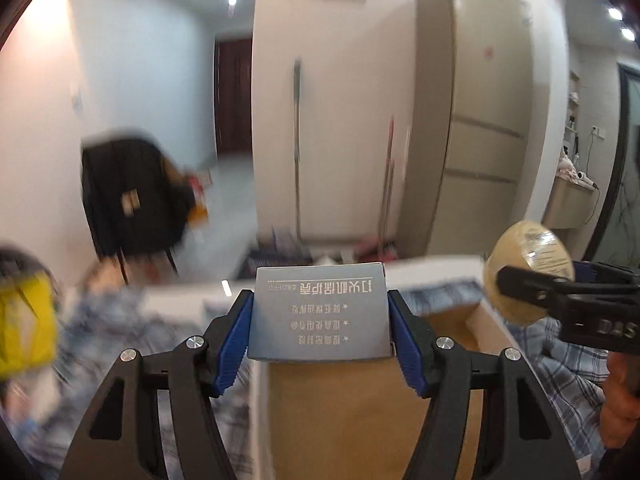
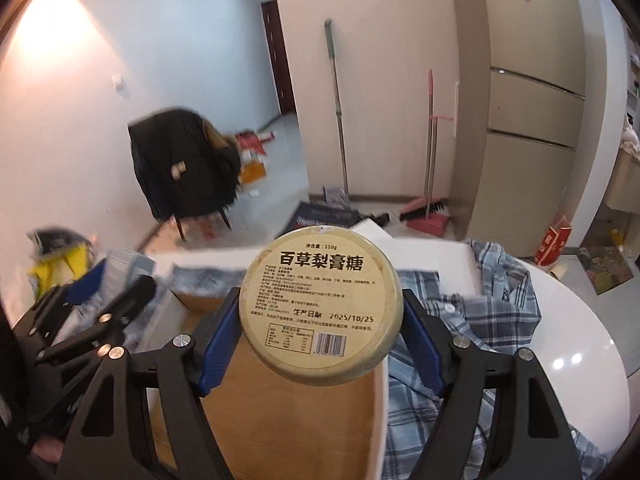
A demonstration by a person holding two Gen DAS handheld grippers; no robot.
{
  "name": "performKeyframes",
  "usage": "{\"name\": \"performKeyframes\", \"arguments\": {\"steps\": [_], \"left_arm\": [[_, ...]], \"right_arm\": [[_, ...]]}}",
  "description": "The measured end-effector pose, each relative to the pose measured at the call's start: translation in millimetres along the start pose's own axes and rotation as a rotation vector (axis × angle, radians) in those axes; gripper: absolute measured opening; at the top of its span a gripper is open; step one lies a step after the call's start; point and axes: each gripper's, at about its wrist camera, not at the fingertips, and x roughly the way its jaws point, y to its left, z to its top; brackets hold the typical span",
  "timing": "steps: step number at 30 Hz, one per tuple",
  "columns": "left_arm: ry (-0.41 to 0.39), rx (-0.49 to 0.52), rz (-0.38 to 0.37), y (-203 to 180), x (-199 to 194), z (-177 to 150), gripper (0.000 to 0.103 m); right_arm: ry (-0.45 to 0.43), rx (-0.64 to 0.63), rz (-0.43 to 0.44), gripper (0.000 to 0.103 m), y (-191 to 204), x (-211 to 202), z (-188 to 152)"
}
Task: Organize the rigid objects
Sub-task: 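Lower the grey box into the cardboard tray with the left tool while the right tool lowers the tin in, then open both tools and lift them away from the cardboard tray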
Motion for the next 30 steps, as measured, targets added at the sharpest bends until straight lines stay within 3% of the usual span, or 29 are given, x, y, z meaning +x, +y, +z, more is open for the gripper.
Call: {"name": "performKeyframes", "arguments": {"steps": [3,7,13,18,24,27,28,29,30], "left_arm": [[0.101,-0.057,-0.016,12.0,23.4,-6.5,0.067],[0.203,-0.028,0.012,15.2,40.0,-11.7,0.067],[0.243,0.011,0.032,3.8,44.9,-28.3,0.067],[0.255,0.038,0.038,0.3,47.0,-34.9,0.067],[0.198,0.035,0.042,-0.4,32.6,-26.7,0.068],[0.062,-0.001,0.076,-0.2,6.4,-17.9,0.068],[-0.001,-0.009,0.066,-0.7,-7.4,-13.1,0.071],[-0.055,-0.012,0.05,-2.0,-20.8,-8.0,0.084],[-0.108,-0.012,0.035,-3.6,-35.6,-3.1,0.092]], "right_arm": [[0.062,-0.012,0.013,0.074,-1.3,15.2,-6.0],[0.128,-0.035,0.04,0.074,3.5,33.2,-14.8],[0.185,-0.067,0.031,0.074,3.6,55.2,-28.5],[0.245,-0.033,0.083,0.074,-3.1,65.5,-33.1],[0.259,-0.03,0.081,0.074,-6.9,67.2,-33.4],[0.203,-0.026,0.07,0.075,-6.6,59.8,-28.9],[0.166,-0.027,0.06,0.075,-6.6,53.5,-26.0],[0.127,-0.027,0.057,0.081,-7.2,45.7,-23.1],[0.088,-0.025,0.06,0.093,-7.6,37.2,-20.3]]}}
